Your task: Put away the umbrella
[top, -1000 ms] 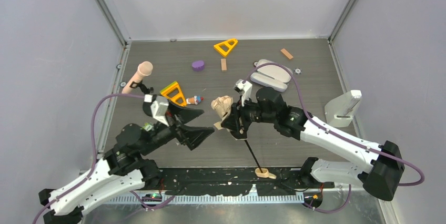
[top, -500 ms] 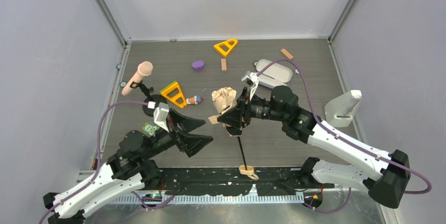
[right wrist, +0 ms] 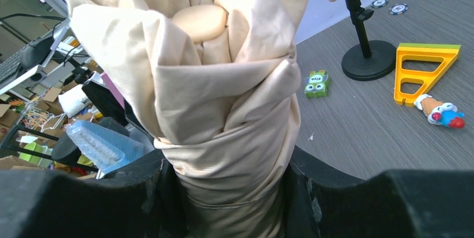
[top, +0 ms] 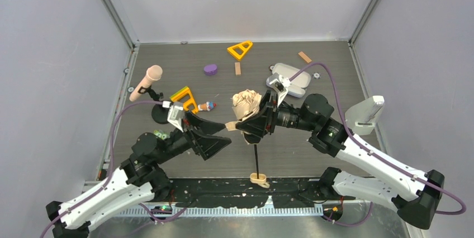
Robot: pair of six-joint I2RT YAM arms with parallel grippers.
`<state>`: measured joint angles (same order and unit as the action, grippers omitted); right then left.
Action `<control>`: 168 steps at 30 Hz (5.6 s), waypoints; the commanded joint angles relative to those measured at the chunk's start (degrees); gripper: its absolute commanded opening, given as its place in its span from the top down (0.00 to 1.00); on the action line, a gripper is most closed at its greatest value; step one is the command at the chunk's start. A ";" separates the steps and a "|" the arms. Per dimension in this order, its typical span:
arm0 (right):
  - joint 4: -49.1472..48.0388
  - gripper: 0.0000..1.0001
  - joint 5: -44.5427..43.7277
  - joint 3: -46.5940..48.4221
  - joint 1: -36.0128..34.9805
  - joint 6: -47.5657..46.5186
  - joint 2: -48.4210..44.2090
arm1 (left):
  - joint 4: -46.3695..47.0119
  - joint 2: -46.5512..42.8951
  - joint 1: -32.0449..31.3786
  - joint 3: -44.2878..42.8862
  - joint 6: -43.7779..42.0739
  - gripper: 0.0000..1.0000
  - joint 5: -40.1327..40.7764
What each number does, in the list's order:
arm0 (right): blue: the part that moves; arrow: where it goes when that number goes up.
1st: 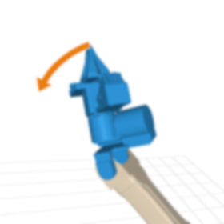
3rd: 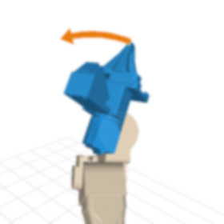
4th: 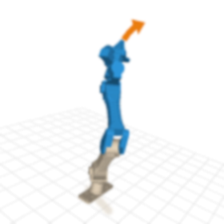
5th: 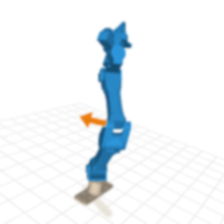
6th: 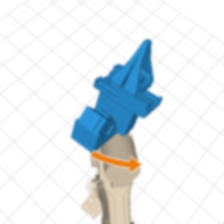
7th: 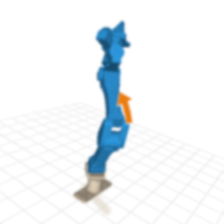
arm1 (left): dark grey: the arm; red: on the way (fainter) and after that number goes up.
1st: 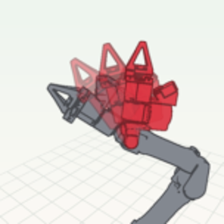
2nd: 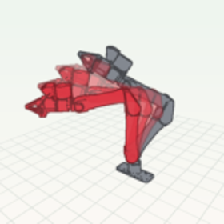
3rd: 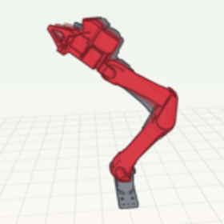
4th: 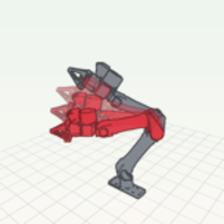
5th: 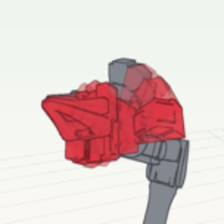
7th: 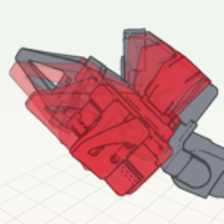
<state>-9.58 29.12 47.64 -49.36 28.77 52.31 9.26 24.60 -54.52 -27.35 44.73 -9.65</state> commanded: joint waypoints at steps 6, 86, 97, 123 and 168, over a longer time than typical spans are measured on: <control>-8.65 0.94 0.20 0.04 0.21 4.44 -3.83 | 9.74 6.44 0.49 -2.79 2.11 0.21 -6.62; -4.91 0.87 1.73 0.47 0.23 8.12 -7.39 | 29.10 20.97 -4.24 1.23 6.51 1.00 -0.68; -5.00 0.90 -1.17 -1.22 0.22 8.19 -9.06 | 32.42 28.94 -9.13 -4.35 3.85 1.00 1.50; -0.95 0.94 2.01 -0.39 0.50 2.55 -10.72 | -4.44 0.77 5.20 -2.73 -7.31 0.00 -5.26; 30.65 0.55 -33.24 4.01 -11.63 -22.15 7.19 | 6.61 18.60 5.70 -13.29 -0.52 1.00 -13.73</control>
<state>15.44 14.83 51.86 -60.53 10.85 56.05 12.69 44.29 -48.66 -39.31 41.12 -25.52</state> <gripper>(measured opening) 0.503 0.266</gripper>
